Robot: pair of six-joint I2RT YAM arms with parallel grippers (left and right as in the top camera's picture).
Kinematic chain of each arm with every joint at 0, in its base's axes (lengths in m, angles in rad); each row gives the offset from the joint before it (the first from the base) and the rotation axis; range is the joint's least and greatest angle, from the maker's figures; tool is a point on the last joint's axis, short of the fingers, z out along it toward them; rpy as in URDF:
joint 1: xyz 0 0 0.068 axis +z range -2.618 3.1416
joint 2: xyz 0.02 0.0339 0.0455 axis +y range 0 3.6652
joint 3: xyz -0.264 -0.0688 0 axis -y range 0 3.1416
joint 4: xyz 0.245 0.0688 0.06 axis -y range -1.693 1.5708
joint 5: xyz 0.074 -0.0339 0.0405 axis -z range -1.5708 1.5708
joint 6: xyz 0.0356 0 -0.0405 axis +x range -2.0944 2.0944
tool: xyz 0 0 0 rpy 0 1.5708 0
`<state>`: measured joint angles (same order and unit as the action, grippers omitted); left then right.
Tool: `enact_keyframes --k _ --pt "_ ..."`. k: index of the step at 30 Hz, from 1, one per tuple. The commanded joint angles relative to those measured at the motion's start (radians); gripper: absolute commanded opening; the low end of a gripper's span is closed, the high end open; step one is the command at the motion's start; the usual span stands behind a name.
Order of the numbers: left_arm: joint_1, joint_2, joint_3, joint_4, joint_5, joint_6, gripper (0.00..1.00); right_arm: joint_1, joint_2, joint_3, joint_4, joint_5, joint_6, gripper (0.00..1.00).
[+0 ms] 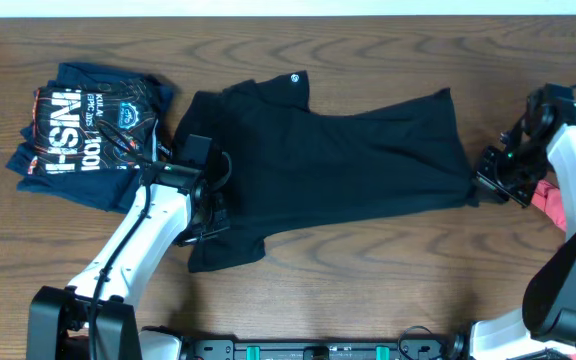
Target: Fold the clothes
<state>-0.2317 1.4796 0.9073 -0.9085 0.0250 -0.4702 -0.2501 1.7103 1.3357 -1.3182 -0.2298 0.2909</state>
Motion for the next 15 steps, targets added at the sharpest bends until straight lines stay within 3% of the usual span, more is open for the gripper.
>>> enact_keyframes --k 1,8,13,15 --pt "0.002 -0.017 0.015 -0.008 -0.045 0.01 0.06 -0.005 -0.003 -0.026 -0.011 -0.006 -0.125 0.04" --pt "0.002 -0.017 0.015 -0.026 -0.044 0.01 0.06 0.016 -0.003 -0.087 0.05 -0.007 -0.127 0.06" --pt "0.002 -0.017 0.015 0.002 -0.044 0.01 0.06 0.016 0.007 -0.089 0.341 -0.046 -0.033 0.13" --pt "0.002 -0.017 0.015 0.018 -0.045 0.01 0.06 0.027 0.017 -0.089 0.468 -0.074 -0.034 0.25"
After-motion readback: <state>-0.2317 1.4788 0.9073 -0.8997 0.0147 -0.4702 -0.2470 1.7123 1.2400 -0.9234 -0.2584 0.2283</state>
